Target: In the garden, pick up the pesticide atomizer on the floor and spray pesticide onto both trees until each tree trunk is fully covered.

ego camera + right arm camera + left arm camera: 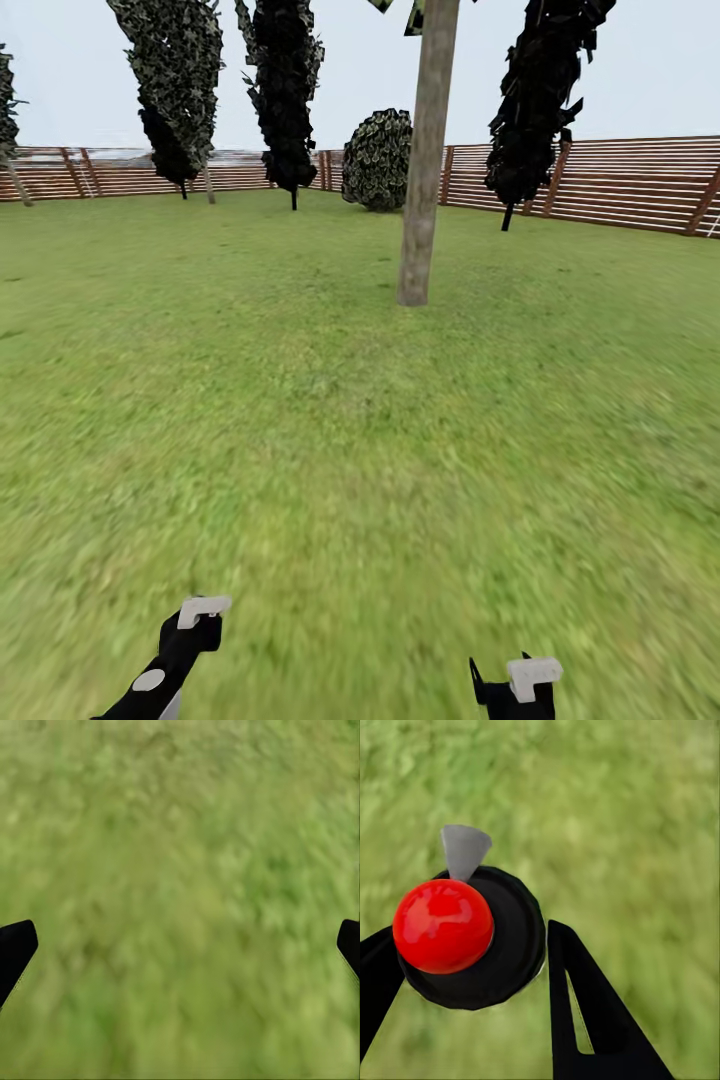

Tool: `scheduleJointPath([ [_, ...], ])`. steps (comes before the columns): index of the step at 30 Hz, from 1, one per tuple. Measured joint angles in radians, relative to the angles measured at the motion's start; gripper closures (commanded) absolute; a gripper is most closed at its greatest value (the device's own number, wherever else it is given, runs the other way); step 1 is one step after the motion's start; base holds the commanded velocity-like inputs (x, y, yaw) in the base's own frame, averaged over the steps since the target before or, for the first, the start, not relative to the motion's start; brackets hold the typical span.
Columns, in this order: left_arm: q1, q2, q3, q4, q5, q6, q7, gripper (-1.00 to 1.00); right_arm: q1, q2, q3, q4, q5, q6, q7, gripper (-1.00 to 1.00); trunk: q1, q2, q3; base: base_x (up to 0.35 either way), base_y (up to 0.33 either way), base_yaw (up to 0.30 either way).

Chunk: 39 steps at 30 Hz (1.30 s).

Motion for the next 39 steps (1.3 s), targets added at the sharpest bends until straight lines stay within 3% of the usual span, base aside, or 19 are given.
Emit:
scheduleJointPath([
  [39, 0.000, 0.000, 0.000, 0.000, 0.000, -0.001, 0.001, 1.00, 0.000, 0.000, -0.001, -0.003, -0.001, -0.002, 0.000, -1.00, 0.000, 0.000, 0.000, 0.337, 0.000, 0.000],
])
